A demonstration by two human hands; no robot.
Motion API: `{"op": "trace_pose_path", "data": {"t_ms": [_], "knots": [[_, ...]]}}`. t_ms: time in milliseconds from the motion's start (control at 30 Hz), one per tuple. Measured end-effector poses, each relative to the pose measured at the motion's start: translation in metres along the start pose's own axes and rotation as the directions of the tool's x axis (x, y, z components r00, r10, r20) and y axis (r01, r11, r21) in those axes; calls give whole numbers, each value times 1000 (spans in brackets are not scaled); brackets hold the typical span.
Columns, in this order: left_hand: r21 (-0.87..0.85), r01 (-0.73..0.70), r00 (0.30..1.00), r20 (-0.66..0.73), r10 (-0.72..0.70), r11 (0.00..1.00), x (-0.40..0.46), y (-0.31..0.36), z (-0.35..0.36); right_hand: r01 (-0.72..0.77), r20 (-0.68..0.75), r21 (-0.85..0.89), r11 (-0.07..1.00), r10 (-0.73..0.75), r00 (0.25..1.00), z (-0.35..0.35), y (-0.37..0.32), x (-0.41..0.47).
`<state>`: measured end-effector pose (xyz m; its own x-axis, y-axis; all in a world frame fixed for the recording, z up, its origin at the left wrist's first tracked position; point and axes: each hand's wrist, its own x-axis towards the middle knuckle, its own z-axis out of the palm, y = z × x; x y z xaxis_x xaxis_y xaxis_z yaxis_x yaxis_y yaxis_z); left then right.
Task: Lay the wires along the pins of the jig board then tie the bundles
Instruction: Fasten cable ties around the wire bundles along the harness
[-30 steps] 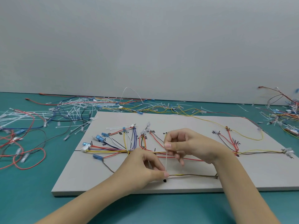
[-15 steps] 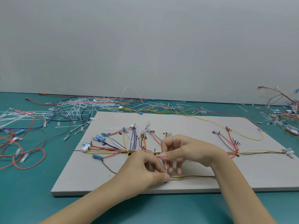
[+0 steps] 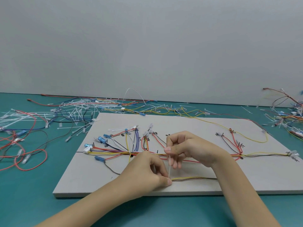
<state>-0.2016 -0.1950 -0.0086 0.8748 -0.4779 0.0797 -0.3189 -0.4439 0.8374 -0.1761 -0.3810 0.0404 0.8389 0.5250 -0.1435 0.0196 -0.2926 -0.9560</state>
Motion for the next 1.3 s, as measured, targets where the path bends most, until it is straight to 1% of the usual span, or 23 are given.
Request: {"op": "trace_pose_path", "data": {"t_ms": [100,233,300,433,467,533,600,633,700,767,867,900,967,1033,1133,1300], "knots": [[-1,6,1000,10,-6,1000,2,-2,1,-7,11,21,1000,7,1000,0,0,0],[58,-37,999,13,36,998,-1,-3,0,-67,38,25,997,66,997,1,0,-1],[94,-64,997,39,60,994,-3,-3,-3,-92,-12,24,996,92,996,2,0,0],[147,-126,986,126,108,981,-7,3,-13,-104,-184,39,994,109,977,2,0,4],[153,-136,986,117,119,979,-8,6,-18,-104,-221,42,994,111,969,2,1,5],[146,-155,988,42,150,977,-5,10,-29,-108,-273,33,994,113,955,3,2,7],[158,-178,978,-78,192,971,4,9,-46,-113,-297,14,994,112,948,4,4,8],[198,-174,967,-153,205,965,10,6,-58,-117,-305,4,993,112,946,5,4,8],[356,-106,941,-265,209,928,23,-5,-85,-115,-326,-17,993,104,940,6,5,9],[482,15,926,-337,170,876,33,-21,-108,-103,-369,-42,994,80,926,6,6,10],[527,116,882,-445,157,842,44,-49,-128,-94,-435,-86,992,48,899,4,7,13],[541,151,881,-454,136,827,48,-57,-131,-96,-449,-98,991,42,893,4,7,13],[575,238,904,-426,38,782,54,-70,-133,-105,-467,-123,987,35,884,4,9,15],[571,273,922,-385,-41,774,58,-77,-133,-118,-477,-144,983,35,878,5,11,16],[531,260,915,-403,-30,806,60,-80,-132,-130,-487,-164,978,34,873,5,12,17],[509,260,915,-400,-42,820,60,-81,-133,-141,-491,-175,974,37,870,5,13,18]]}}
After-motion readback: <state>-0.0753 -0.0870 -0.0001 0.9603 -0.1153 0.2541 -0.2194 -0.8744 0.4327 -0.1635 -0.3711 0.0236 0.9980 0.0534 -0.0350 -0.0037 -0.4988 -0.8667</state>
